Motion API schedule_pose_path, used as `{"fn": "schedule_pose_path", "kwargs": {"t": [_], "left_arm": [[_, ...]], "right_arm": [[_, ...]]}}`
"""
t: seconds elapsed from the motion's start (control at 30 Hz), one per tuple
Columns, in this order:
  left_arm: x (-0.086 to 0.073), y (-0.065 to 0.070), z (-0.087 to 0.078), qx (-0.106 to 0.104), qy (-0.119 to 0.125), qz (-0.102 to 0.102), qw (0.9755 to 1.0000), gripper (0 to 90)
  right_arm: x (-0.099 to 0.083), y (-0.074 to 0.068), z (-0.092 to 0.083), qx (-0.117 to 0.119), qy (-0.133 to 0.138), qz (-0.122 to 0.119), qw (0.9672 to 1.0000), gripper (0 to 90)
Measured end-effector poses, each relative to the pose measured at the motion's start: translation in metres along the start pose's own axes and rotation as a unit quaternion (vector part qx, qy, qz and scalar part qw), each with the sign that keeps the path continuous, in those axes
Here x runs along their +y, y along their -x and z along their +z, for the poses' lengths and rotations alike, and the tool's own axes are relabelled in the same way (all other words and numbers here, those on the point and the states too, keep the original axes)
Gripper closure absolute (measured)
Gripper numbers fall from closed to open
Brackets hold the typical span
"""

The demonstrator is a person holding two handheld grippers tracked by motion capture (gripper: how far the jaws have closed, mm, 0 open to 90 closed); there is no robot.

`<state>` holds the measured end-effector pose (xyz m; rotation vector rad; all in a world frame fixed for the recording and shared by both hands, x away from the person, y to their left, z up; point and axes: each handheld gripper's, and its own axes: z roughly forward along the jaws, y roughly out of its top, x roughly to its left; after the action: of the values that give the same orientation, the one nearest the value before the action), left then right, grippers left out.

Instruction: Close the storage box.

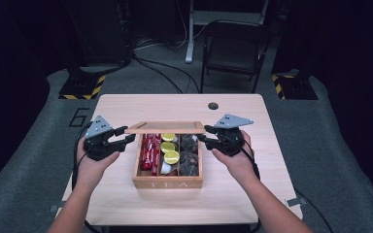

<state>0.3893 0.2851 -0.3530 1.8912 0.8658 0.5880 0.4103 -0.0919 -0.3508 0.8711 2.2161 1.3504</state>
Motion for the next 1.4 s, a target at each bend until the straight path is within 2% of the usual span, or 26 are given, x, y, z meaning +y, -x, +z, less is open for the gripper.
{"fn": "schedule_pose_path", "kwargs": {"t": [0.2,0.3,0.47,0.5,0.6,0.63,0.8,0.83,0.93,1.03,1.1,1.23,1.4], "left_arm": [[-0.006,0.004,-0.006,-0.007,0.009,-0.002,0.9999,56.6],[-0.009,0.007,-0.007,-0.005,0.004,0.005,1.0000,56.6],[-0.014,0.011,-0.008,-0.004,0.002,0.010,0.9999,56.5],[-0.016,0.011,-0.008,-0.004,0.003,0.009,0.9999,56.5],[-0.019,0.013,-0.009,-0.004,-0.004,0.012,0.9999,56.5],[-0.020,0.014,-0.009,-0.004,-0.004,0.013,0.9999,56.4],[-0.026,0.015,-0.009,-0.006,-0.003,0.006,1.0000,56.5],[-0.028,0.015,-0.009,-0.008,-0.003,0.007,0.9999,56.5],[-0.030,0.017,-0.009,-0.008,-0.007,0.003,0.9999,56.5],[-0.033,0.018,-0.009,-0.007,-0.008,0.004,0.9999,56.5],[-0.035,0.019,-0.009,-0.007,-0.009,0.001,0.9999,56.5],[-0.039,0.021,-0.009,-0.006,-0.011,-0.001,0.9999,56.5],[-0.048,0.025,-0.009,-0.007,-0.016,-0.005,0.9998,56.6]], "right_arm": [[-0.006,-0.002,-0.001,0.004,0.001,-0.006,1.0000,57.8],[-0.009,-0.004,-0.001,0.004,-0.002,-0.002,1.0000,57.7],[-0.015,-0.006,-0.002,0.007,-0.002,-0.009,0.9999,57.4],[-0.016,-0.008,-0.002,0.004,-0.004,-0.001,1.0000,57.4],[-0.020,-0.008,-0.002,0.009,-0.005,-0.009,0.9999,57.2],[-0.021,-0.010,-0.003,0.007,-0.008,-0.002,0.9999,57.2],[-0.025,-0.012,-0.004,0.012,-0.012,-0.017,0.9997,57.1],[-0.026,-0.013,-0.004,0.009,-0.013,-0.010,0.9998,57.1],[-0.030,-0.014,-0.005,0.013,-0.015,-0.014,0.9997,57.1],[-0.032,-0.016,-0.005,0.011,-0.016,-0.007,0.9998,57.1],[-0.034,-0.016,-0.005,0.014,-0.015,-0.014,0.9997,57.1],[-0.040,-0.018,-0.007,0.019,-0.012,0.001,0.9998,57.5],[-0.049,-0.021,-0.006,0.021,-0.012,0.004,0.9997,57.6]]}}
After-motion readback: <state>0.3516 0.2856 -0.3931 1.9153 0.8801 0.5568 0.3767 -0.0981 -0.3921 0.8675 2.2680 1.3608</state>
